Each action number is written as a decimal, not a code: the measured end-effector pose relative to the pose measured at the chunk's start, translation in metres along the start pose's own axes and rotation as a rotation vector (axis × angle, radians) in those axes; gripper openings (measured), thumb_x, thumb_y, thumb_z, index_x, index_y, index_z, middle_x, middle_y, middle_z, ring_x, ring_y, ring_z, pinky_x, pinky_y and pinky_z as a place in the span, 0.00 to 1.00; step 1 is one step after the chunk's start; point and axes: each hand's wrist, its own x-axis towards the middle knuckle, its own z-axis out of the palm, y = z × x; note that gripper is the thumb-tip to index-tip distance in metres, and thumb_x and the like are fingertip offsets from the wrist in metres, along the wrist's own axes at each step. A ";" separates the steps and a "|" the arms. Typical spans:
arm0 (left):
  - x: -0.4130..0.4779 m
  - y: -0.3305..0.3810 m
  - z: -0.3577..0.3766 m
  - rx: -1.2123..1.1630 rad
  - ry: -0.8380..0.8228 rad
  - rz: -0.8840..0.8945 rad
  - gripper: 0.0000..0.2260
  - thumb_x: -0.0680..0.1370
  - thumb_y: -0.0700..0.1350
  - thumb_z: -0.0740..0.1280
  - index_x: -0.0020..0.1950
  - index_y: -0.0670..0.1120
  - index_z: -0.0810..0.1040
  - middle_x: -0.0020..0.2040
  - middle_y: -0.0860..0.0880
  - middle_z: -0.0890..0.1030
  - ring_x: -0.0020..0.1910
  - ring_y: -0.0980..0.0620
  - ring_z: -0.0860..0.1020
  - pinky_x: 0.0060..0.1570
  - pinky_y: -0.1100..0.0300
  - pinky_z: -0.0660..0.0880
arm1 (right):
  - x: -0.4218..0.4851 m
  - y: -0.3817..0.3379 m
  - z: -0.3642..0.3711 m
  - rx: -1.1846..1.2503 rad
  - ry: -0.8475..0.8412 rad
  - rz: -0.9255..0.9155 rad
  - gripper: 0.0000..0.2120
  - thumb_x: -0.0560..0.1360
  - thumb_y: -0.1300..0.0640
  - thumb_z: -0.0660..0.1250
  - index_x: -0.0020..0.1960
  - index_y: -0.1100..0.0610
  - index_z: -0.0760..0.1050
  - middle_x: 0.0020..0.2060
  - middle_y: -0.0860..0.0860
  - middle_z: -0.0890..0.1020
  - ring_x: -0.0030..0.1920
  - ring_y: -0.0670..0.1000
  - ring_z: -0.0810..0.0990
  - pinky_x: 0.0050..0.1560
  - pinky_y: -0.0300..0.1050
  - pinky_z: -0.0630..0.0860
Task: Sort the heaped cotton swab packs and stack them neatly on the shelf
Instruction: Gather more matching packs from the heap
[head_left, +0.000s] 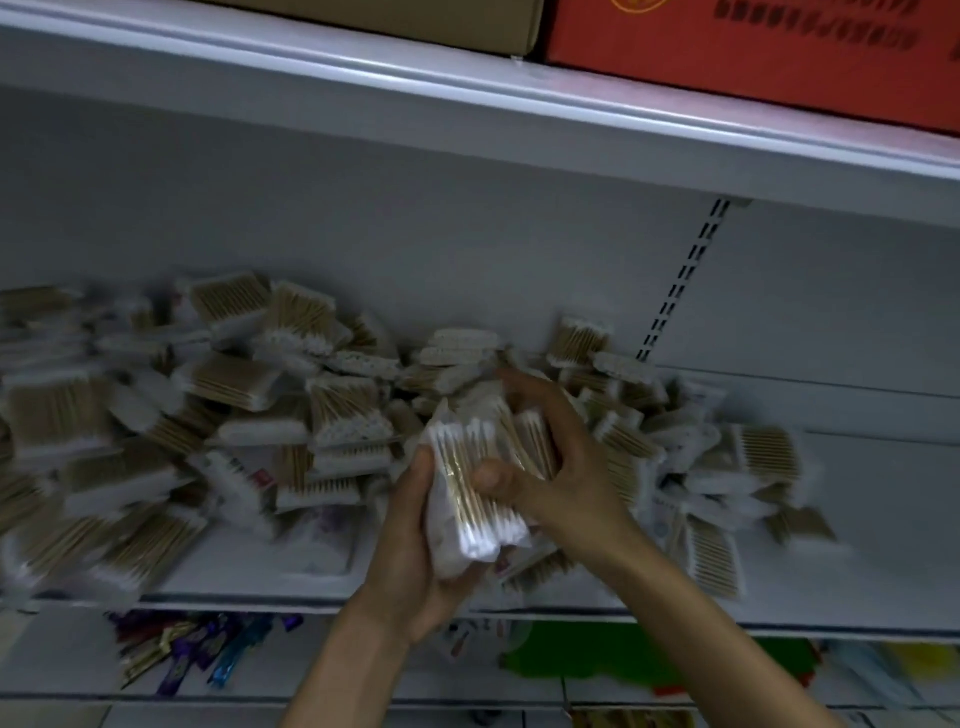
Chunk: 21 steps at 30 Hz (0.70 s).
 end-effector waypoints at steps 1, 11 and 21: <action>0.001 0.000 0.001 0.003 -0.003 0.001 0.37 0.43 0.58 0.84 0.49 0.45 0.86 0.54 0.41 0.83 0.49 0.44 0.84 0.41 0.52 0.82 | 0.002 -0.002 -0.005 0.006 -0.025 0.004 0.34 0.56 0.38 0.76 0.59 0.41 0.70 0.53 0.34 0.78 0.54 0.39 0.78 0.50 0.35 0.76; 0.019 -0.028 0.022 -0.197 0.288 0.113 0.18 0.76 0.57 0.65 0.45 0.42 0.80 0.32 0.44 0.83 0.27 0.47 0.82 0.26 0.54 0.79 | 0.005 0.008 -0.027 0.024 0.106 -0.034 0.25 0.55 0.45 0.78 0.45 0.52 0.71 0.37 0.43 0.77 0.38 0.39 0.77 0.38 0.31 0.73; 0.048 -0.052 0.037 -0.136 0.026 0.077 0.25 0.60 0.52 0.82 0.51 0.40 0.85 0.50 0.39 0.84 0.47 0.43 0.84 0.40 0.50 0.81 | 0.019 0.023 -0.074 -0.017 -0.039 -0.027 0.16 0.67 0.49 0.76 0.50 0.50 0.74 0.42 0.40 0.78 0.42 0.36 0.76 0.41 0.28 0.72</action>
